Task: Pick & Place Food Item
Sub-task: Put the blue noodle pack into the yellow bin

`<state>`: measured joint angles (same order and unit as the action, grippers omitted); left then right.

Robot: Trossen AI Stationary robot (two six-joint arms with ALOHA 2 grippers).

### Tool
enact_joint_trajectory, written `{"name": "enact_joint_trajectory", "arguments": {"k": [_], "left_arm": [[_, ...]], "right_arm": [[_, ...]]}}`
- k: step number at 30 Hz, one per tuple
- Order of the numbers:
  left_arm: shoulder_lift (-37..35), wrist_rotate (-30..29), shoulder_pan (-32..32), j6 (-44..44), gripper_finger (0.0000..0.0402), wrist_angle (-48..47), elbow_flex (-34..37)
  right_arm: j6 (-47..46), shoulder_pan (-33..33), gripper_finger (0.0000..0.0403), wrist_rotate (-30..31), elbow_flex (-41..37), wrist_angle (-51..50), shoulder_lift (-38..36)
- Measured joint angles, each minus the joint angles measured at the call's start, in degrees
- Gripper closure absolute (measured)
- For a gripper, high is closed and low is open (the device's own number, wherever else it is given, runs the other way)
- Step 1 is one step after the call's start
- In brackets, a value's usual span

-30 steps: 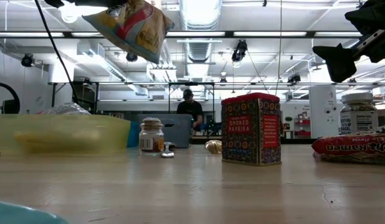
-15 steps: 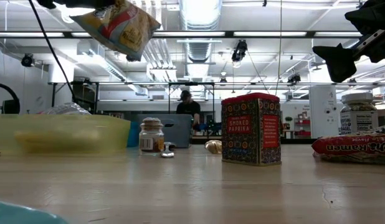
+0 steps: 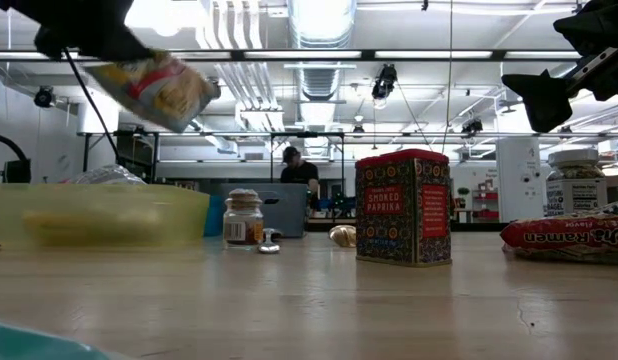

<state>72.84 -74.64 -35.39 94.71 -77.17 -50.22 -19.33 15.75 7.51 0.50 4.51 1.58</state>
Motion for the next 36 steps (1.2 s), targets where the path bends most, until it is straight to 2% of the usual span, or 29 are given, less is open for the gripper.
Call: {"name": "enact_joint_trajectory", "arguments": {"k": [4,9,15,19,25,33,36], "left_arm": [[0.0,4.9,1.2,7.6,0.0401,-6.4,0.0],[0.0,5.7,3.2,10.1,0.0401,-7.4,1.4],[0.0,8.3,7.8,21.8,0.0401,-7.0,8.2],[0.0,8.9,9.3,25.2,0.0401,-3.2,13.1],[0.0,5.8,9.2,24.2,0.0401,4.5,16.2],[0.0,5.2,9.6,6.2,0.0401,17.8,16.6],[0.0,5.2,10.4,2.4,0.0401,20.8,17.6]], "right_arm": [[0.0,0.0,0.0052,0.0,0.0,0.0,0.0],[0.0,0.0,0.0052,0.0,0.0,0.0,0.0],[0.0,0.0,0.0052,0.0,0.0,0.0,0.0],[0.0,0.0,0.0052,0.0,0.0,0.0,0.0],[0.0,0.0,0.0052,0.0,0.0,0.0,0.0],[0.0,0.0,0.0052,0.0,0.0,0.0,0.0],[0.0,0.0,0.0052,0.0,0.0,0.0,0.0]]}}
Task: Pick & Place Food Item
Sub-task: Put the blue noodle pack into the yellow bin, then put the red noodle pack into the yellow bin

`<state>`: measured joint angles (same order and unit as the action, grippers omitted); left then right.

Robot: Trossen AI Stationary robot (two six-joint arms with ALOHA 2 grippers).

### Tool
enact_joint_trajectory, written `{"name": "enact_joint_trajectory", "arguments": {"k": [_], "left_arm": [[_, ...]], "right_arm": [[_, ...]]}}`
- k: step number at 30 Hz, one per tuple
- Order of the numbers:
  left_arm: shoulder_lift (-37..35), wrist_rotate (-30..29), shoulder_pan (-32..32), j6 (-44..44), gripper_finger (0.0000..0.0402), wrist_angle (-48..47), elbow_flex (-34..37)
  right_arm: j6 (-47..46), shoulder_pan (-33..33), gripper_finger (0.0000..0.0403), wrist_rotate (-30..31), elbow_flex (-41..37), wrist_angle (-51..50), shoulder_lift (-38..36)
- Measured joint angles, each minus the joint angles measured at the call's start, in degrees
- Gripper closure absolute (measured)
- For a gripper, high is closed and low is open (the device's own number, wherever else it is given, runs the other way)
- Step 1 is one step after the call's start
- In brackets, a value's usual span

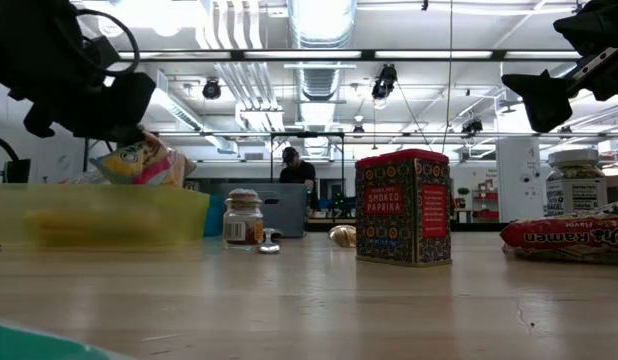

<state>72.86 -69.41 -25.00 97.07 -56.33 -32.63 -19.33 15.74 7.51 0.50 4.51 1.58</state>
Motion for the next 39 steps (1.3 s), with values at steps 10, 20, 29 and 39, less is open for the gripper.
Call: {"name": "enact_joint_trajectory", "arguments": {"k": [10,20,29,39], "left_arm": [[0.0,0.5,1.3,1.8,0.0377,4.9,3.5],[0.0,0.4,1.3,1.5,0.022,5.5,3.7],[0.0,0.4,1.3,-3.4,0.0142,4.9,1.0],[0.0,-0.3,1.3,-15.9,0.0138,3.5,-7.9]], "right_arm": [[0.0,0.0,0.0052,0.0,0.0,0.0,0.0],[0.0,0.0,0.0052,0.0,0.0,0.0,0.0],[0.0,0.0,0.0052,0.0,0.0,0.0,0.0],[0.0,0.0,0.0052,0.0,0.0,0.0,0.0]]}}
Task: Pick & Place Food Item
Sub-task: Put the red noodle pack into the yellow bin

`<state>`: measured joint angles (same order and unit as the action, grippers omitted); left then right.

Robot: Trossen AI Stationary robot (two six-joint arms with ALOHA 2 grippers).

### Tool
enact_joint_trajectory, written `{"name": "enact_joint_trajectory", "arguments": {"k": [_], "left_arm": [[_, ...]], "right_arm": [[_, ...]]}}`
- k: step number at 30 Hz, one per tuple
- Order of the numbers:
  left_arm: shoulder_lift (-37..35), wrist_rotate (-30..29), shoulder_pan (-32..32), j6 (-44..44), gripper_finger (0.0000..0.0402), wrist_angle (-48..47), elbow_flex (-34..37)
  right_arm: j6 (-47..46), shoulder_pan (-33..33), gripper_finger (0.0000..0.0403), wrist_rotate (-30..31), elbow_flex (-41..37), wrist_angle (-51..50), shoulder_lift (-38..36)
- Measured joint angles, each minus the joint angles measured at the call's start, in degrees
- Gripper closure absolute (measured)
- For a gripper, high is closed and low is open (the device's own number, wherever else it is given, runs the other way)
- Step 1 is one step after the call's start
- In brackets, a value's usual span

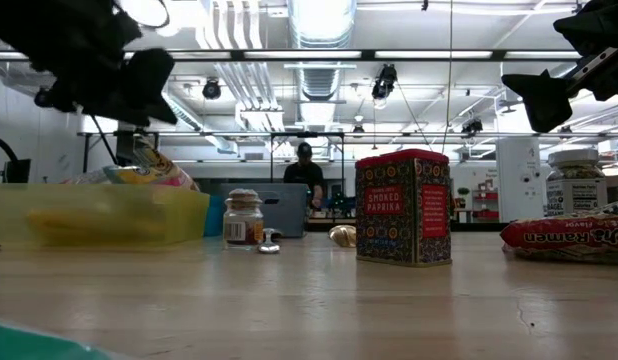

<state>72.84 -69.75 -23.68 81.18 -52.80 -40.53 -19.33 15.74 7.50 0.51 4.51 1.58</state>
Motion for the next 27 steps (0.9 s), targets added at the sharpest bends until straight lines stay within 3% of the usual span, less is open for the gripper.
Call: {"name": "enact_joint_trajectory", "arguments": {"k": [10,19,27], "left_arm": [[0.0,-0.8,0.0,-12.9,0.0138,3.8,-8.4],[0.0,4.9,0.0,-41.2,0.0138,27.3,-8.9],[0.1,13.9,0.0,-54.8,0.0138,40.0,-8.9]], "right_arm": [[0.0,0.0,0.0052,0.0,0.0,0.0,0.0],[0.0,0.0,0.0052,0.0,0.0,0.0,0.0],[0.0,0.0,0.0052,0.0,0.0,0.0,0.0]]}}
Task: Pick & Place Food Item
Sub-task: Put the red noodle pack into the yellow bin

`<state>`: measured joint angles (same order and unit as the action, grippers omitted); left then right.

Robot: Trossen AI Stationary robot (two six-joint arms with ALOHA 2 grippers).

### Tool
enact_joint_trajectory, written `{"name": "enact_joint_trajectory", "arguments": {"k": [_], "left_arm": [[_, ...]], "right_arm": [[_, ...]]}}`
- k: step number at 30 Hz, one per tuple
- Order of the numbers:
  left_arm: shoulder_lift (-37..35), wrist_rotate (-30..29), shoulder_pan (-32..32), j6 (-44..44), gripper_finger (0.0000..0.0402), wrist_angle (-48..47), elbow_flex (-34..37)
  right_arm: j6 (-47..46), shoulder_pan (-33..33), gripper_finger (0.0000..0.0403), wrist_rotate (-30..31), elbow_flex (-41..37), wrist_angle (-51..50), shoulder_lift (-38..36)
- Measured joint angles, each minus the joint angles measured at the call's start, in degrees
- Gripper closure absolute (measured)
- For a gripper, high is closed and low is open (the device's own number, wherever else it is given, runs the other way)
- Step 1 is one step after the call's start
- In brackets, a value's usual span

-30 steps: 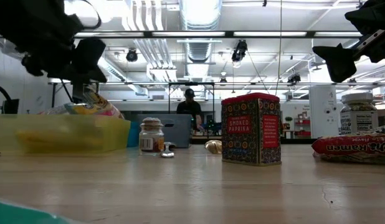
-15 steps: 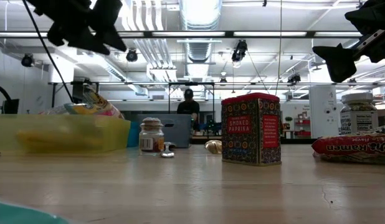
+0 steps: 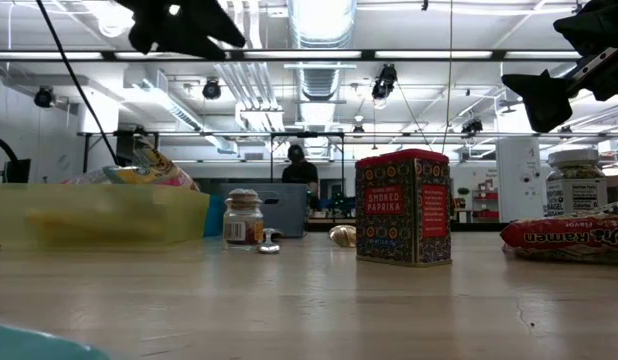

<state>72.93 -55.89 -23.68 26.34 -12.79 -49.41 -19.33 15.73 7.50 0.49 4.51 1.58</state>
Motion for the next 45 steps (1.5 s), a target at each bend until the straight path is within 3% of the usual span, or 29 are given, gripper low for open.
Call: {"name": "enact_joint_trajectory", "arguments": {"k": [8,14,23,34,45], "left_arm": [[2.7,13.3,0.5,-13.0,0.0138,12.1,0.0],[7.1,18.4,1.1,-20.5,0.0138,20.1,0.1],[14.9,35.2,5.8,-23.4,0.0138,17.6,-7.5],[32.5,37.1,7.1,-21.6,0.0138,4.8,-28.3],[44.5,37.7,7.4,-21.9,0.0138,0.1,-40.8]], "right_arm": [[0.0,0.0,0.0052,0.0,0.0,0.0,0.0],[0.0,0.0,0.0052,0.0,0.0,0.0,0.0],[0.0,0.0,0.0052,0.0,0.0,0.0,0.0],[0.0,0.0,0.0052,0.0,0.0,0.0,0.0],[0.0,0.0,0.0052,0.0,0.0,0.0,0.0]]}}
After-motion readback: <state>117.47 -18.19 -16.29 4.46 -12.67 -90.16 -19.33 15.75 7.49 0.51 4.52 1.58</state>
